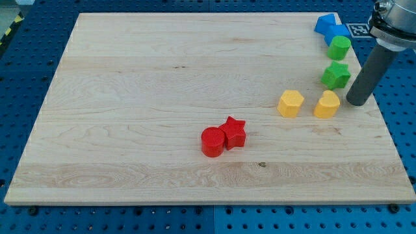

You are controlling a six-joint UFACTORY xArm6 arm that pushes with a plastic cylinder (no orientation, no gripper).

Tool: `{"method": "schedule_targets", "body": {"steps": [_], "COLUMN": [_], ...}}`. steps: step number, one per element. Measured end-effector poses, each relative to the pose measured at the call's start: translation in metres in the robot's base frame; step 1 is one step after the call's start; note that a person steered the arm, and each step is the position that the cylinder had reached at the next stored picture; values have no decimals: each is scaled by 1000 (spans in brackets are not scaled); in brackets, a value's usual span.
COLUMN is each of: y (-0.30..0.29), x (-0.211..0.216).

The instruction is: Push the yellow heart into the yellow hexagon

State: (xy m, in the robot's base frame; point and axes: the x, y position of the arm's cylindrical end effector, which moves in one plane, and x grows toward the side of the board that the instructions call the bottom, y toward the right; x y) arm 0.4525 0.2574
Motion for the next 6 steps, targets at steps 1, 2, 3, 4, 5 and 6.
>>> {"method": "schedule_targets", "body": {"steps": [1, 2, 3, 4, 5, 6], "y": [-24, -50, -58, -49, -26, -35], "x": [2, 2, 3, 12, 25, 25]}}
